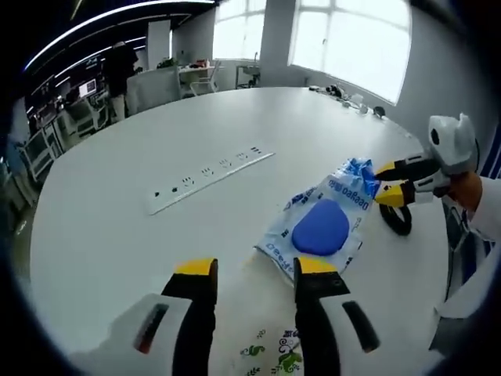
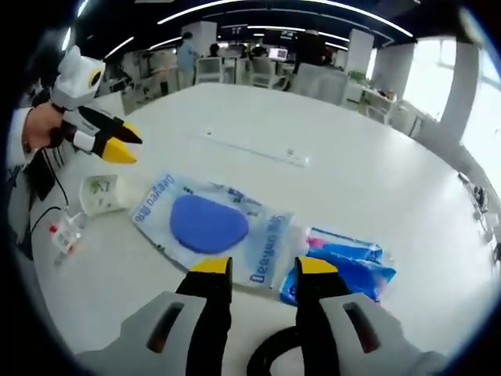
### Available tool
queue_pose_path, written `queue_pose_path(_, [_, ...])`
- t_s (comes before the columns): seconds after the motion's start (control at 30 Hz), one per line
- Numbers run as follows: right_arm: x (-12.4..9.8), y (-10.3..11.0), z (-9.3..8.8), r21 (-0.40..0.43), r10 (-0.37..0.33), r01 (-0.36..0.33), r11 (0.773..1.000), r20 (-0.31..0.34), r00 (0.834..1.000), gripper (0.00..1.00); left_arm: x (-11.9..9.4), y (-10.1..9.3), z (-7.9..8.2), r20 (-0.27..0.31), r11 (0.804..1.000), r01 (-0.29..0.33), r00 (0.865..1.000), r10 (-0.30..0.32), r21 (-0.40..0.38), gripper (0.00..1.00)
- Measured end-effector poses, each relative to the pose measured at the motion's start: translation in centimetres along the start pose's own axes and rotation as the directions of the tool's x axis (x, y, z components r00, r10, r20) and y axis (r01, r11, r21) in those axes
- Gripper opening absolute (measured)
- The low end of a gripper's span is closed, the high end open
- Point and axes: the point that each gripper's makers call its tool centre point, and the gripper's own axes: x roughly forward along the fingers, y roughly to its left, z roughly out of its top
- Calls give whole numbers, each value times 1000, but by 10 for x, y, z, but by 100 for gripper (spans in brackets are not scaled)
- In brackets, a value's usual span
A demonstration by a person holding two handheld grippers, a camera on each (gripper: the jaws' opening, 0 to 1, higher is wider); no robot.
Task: Arrange the tabletop items into an orderly group along one side of the table until the central work area is clear of visible clutter.
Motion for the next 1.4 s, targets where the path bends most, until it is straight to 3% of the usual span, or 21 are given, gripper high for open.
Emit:
queue_pose_path(0.33, [-8,7,21,6,8,-9,1000,34,999,39,-20,8,12,52,999,-24,998,26,-29,51])
queue_pose_path(1.07, [-21,32,66,-25,39,-37,999,104,994,53,-71,25,16,126,994,-76,988,84,-73,59])
queue_pose_path(1.4, [-23,60,86,-78,77,-67,995,121,990,56,-103,35,14,165,989,-104,979,120,-102,61])
